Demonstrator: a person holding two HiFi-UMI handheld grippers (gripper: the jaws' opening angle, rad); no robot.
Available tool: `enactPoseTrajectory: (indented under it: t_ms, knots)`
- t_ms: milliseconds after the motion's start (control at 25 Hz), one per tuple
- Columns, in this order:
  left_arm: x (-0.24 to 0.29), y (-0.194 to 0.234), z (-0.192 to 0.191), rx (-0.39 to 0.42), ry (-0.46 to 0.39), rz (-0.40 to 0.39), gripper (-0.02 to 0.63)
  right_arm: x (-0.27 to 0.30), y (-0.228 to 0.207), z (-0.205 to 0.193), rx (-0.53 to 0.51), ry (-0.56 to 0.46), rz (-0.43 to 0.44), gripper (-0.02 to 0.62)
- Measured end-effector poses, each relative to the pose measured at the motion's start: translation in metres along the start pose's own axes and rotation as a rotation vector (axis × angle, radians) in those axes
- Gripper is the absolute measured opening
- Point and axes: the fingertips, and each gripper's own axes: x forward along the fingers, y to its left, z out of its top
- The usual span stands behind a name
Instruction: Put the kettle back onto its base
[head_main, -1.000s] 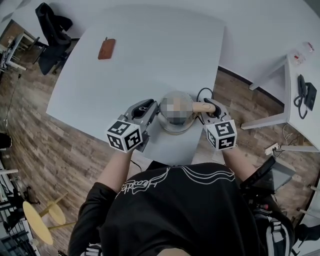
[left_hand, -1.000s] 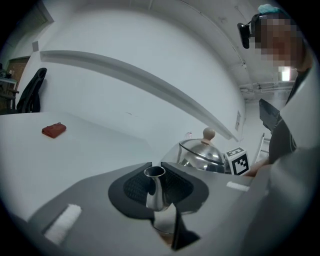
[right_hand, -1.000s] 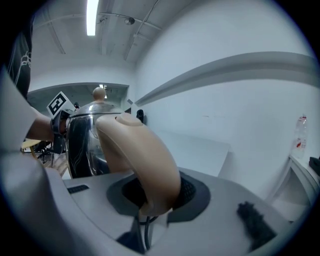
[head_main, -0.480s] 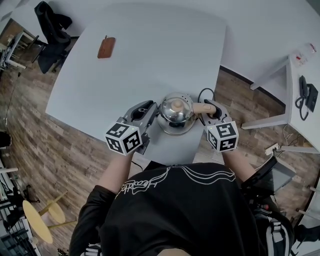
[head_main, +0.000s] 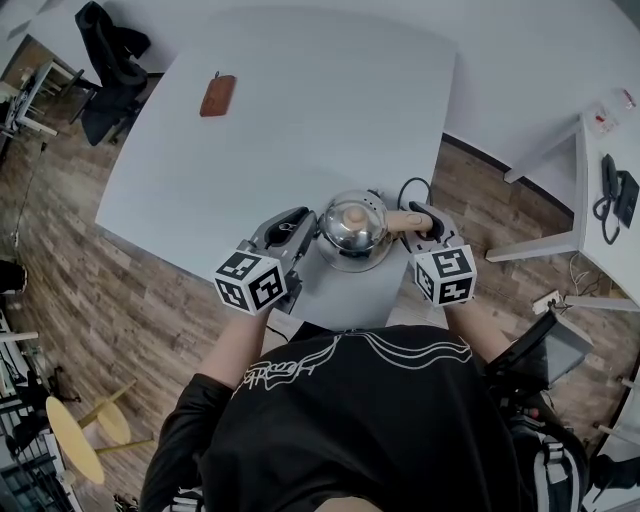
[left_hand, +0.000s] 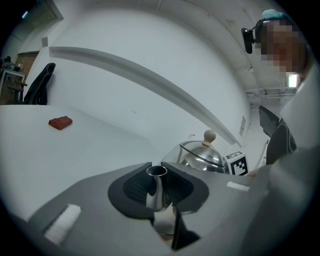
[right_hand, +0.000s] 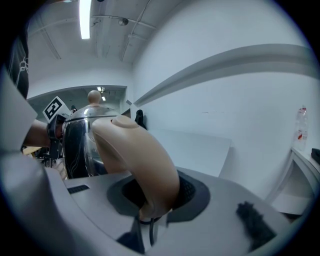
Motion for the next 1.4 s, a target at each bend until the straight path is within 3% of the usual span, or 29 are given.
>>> enactPoseTrajectory:
  t_ms: [440,760,960,1200,1400]
  knots:
    - [0.001,0.002,0.000,-0.004,-0.027,0.012,0.051,0.003,0.000,-0.003,-0.020,-0.021,-0.001,0.087]
    - [0.000,0.004,-0.001,-0.007,-0.042,0.044,0.052,0.003,0.000,-0.001,-0.060,-0.044,-0.066,0.087]
    - [0.000,0.006,-0.002,-0.012,-0.044,0.053,0.057,-0.003,-0.004,0.004,-0.001,-0.076,-0.065,0.149]
    - [-0.005,0.009,0.001,-0.020,-0.081,0.079,0.143,-0.015,-0.004,-0.009,0.010,-0.050,-0.065,0.169]
    - [-0.022,0.014,-0.008,-0.062,-0.098,0.136,0.169,-0.031,-0.005,-0.021,0.000,-0.028,-0.070,0.170]
